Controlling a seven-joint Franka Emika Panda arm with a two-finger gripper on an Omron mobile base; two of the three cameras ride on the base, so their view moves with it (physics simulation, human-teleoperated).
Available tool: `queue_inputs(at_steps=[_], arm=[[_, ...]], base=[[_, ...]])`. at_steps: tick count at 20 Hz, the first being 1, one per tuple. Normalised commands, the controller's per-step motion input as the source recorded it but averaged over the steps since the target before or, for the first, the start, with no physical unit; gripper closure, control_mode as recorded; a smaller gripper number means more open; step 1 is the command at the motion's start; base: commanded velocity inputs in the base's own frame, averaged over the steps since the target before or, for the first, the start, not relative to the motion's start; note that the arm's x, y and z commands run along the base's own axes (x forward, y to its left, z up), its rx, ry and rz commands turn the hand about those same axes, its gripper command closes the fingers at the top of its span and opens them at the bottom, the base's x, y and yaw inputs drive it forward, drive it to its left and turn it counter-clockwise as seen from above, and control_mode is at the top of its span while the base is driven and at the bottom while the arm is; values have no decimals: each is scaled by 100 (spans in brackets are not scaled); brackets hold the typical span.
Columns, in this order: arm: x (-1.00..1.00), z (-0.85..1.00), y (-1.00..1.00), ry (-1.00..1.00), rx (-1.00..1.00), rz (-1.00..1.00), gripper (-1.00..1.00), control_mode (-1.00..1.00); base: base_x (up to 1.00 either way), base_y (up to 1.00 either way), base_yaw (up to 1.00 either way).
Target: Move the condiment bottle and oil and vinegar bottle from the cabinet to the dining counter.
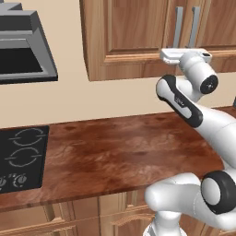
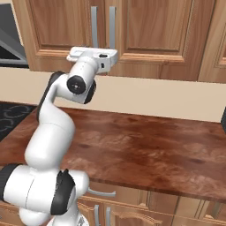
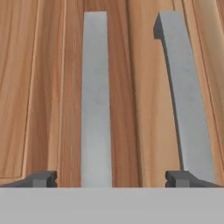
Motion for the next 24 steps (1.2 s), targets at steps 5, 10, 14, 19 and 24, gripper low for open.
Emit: queue_inputs(at_steps=[5,10,14,19,24], arm=[[28,0,6,4,-1,-2,-100,-100],[24,0,12,0,0,-1,-100,-100],[20,0,12,0,0,0,100,-100],[26,0,11,0,0,0,100,-100],[8,0,13,1,0,0,100,-100]], base=[[0,0,0],[0,0,0],[0,0,0],[0,0,0],[0,0,0]])
